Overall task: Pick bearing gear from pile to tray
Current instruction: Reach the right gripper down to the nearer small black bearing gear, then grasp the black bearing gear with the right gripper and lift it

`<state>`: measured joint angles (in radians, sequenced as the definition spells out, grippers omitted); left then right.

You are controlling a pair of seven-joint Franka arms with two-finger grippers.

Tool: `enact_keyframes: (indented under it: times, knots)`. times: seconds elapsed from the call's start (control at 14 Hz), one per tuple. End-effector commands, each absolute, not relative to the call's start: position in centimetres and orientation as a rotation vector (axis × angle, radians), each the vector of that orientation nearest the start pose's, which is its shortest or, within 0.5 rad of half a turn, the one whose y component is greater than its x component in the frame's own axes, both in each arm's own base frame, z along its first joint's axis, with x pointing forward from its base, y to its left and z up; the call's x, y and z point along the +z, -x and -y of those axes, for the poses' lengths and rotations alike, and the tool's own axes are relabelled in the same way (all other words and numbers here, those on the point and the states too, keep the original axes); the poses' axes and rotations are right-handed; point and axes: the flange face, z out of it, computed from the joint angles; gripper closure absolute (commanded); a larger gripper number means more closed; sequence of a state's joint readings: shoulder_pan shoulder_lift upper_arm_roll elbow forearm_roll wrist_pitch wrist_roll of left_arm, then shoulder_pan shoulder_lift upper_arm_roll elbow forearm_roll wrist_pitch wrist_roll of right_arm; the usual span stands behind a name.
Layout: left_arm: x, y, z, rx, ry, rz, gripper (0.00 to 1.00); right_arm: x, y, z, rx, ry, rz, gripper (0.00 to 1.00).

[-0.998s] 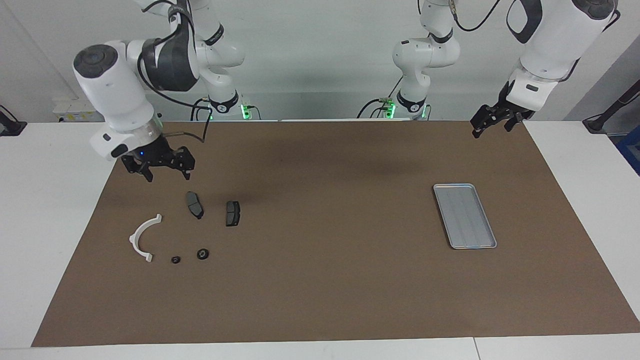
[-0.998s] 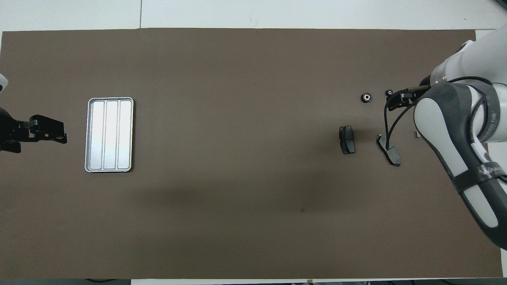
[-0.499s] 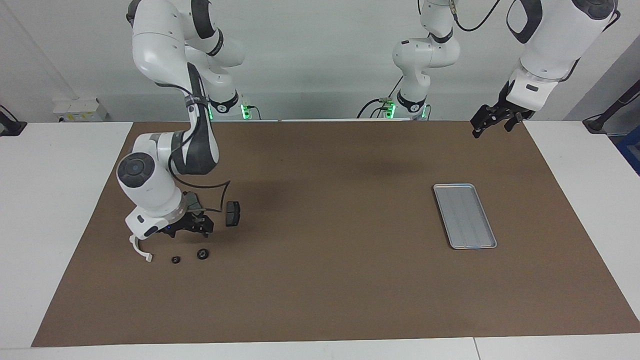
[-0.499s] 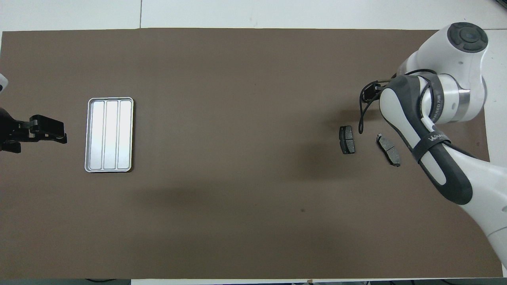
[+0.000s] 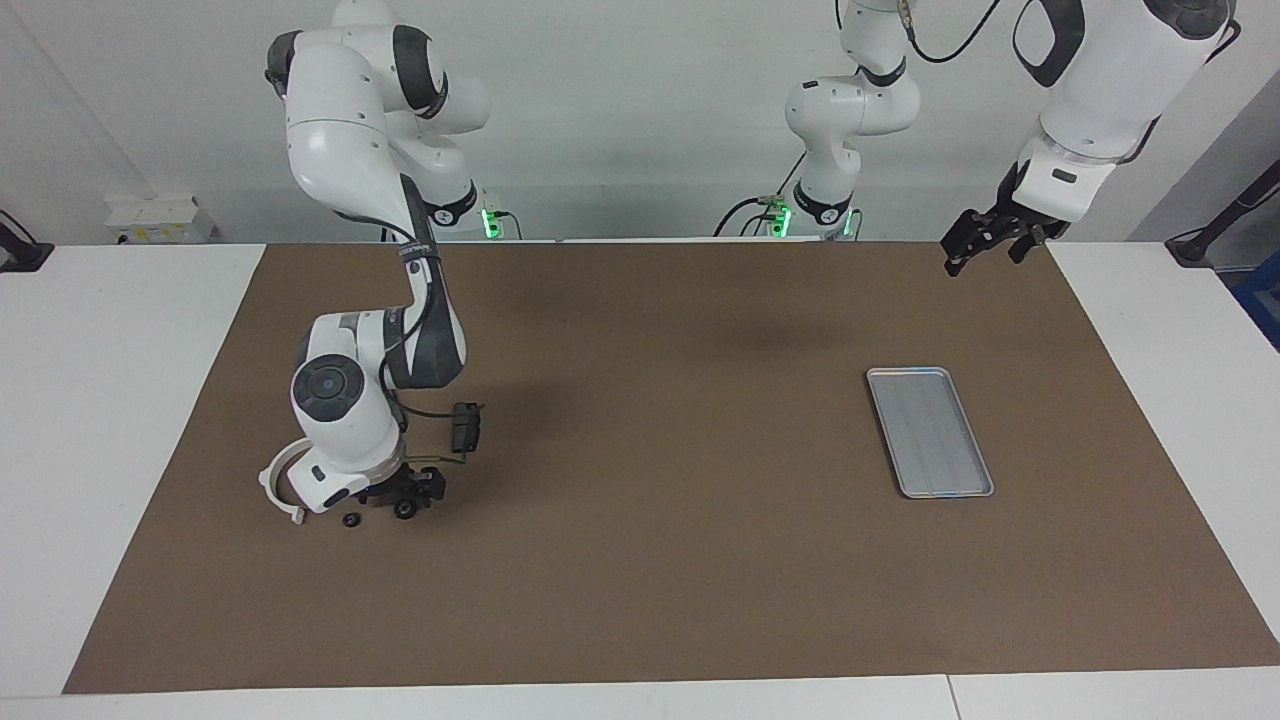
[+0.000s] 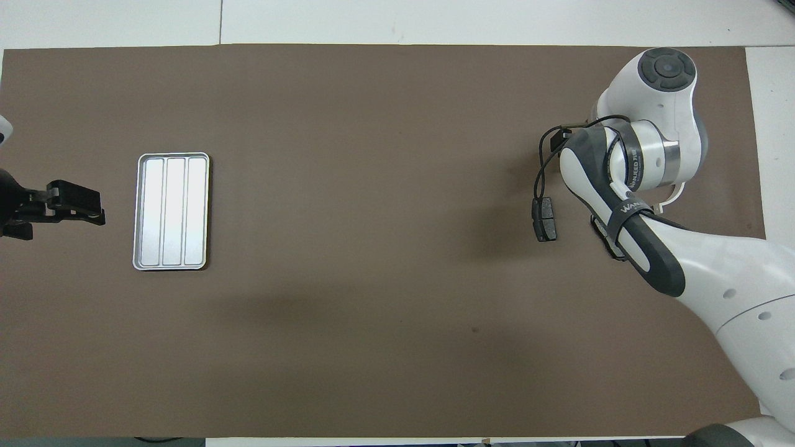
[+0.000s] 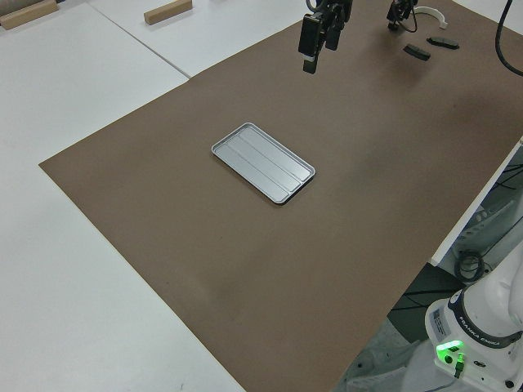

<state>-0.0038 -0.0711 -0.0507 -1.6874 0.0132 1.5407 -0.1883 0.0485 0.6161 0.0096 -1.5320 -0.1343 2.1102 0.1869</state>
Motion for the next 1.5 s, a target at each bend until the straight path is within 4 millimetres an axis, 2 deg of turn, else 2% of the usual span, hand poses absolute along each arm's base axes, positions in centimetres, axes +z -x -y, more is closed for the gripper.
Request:
enact_keyframes:
  times: [0.0,0.07,0.21,0.78,1.14,1.28,1.43]
  knots:
    - [60.6,-51.8,2.8,0.123,3.118,0.2,0.0,29.5,-70.5,-3.2,0.011,3.246,-0.146,0.0]
    - [60.7,-51.8,2.8,0.121,3.119,0.2,0.0,29.6,-70.5,-2.6,0.008,3.238,-0.202,0.0]
    - [60.6,-51.8,2.8,0.123,3.118,0.2,0.0,29.7,-70.6,-2.8,0.002,3.197,-0.245,0.0]
    - [60.7,-51.8,2.8,0.121,3.119,0.2,0.0,28.3,-70.3,-2.9,-0.037,3.185,-0.228,0.0]
    - [60.6,-51.8,2.8,0.123,3.118,0.2,0.0,27.7,-69.7,-3.0,0.024,3.189,-0.223,0.01]
    - [60.6,-51.8,2.8,0.123,3.118,0.2,0.0,27.7,-69.6,-3.0,0.039,3.19,-0.222,0.08]
    - [60.7,-51.8,2.8,0.121,3.119,0.2,0.0,27.6,-69.5,-3.0,0.051,3.191,-0.222,0.2]
